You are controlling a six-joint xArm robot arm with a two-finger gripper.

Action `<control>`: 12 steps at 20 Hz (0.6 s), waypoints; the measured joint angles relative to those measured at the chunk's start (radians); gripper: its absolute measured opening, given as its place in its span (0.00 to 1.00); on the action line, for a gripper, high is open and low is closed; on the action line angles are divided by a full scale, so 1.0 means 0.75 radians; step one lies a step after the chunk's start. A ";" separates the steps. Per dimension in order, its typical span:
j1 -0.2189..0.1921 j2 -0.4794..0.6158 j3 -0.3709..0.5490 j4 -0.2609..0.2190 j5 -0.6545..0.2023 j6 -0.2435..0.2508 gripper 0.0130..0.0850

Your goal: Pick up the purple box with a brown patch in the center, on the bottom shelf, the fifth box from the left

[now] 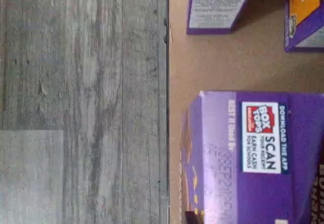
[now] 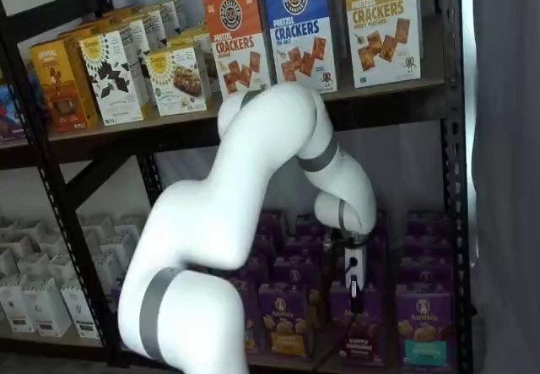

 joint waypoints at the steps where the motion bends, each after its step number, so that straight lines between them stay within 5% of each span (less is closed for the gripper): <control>1: -0.003 -0.021 0.028 0.027 -0.006 -0.027 0.22; 12: 0.015 -0.303 0.444 0.149 -0.136 -0.131 0.22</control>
